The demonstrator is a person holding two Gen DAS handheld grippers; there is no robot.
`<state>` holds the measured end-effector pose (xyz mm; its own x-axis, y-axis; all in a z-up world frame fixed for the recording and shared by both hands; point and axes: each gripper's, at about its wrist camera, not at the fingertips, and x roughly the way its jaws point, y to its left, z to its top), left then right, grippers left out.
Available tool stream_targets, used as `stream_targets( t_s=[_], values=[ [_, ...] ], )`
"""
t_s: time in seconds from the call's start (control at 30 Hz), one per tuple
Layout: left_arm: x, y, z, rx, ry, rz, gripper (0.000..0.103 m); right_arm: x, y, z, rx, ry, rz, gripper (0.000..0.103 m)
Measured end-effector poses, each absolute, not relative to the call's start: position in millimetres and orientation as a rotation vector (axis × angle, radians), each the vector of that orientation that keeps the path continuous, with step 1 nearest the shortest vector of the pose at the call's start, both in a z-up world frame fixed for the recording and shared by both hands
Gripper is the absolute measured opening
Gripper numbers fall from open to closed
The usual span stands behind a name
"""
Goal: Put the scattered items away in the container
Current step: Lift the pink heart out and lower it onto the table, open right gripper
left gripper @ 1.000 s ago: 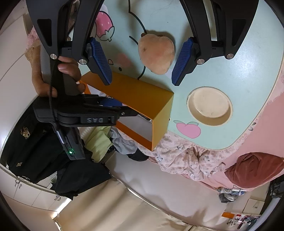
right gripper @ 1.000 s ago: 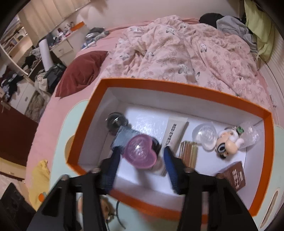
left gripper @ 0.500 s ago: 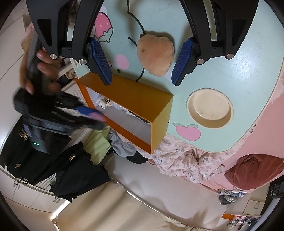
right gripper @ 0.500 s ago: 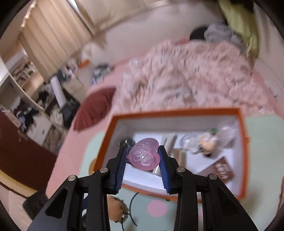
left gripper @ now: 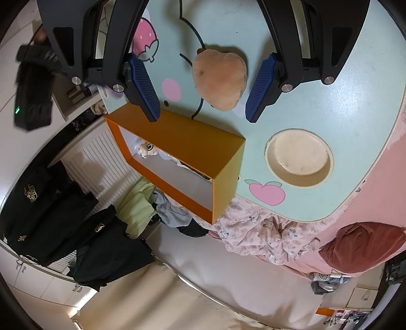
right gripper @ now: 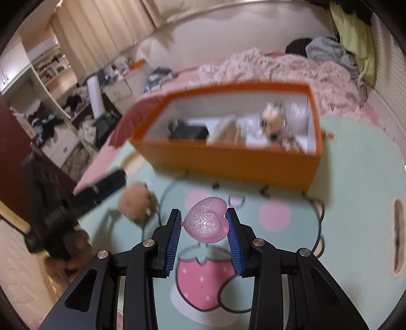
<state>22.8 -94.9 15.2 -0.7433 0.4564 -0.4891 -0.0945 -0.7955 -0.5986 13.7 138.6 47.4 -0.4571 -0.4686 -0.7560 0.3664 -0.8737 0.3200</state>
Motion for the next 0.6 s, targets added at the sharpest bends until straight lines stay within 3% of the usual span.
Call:
stream_targets(
  t_s=[0.2, 0.3, 0.6],
  values=[
    [24, -96, 15, -0.929, -0.802, 2.551, 0.07, 13, 142, 33, 1.261, -0.154, -2.338, 0.036],
    [24, -96, 15, -0.927, -0.804, 2.552, 0.07, 12, 148, 34, 1.251, -0.206, -2.35, 0.047],
    [23, -96, 14, -0.929, -0.799, 2.553, 0.07, 8, 163, 40, 1.122, -0.289, -2.436, 0.056]
  ],
)
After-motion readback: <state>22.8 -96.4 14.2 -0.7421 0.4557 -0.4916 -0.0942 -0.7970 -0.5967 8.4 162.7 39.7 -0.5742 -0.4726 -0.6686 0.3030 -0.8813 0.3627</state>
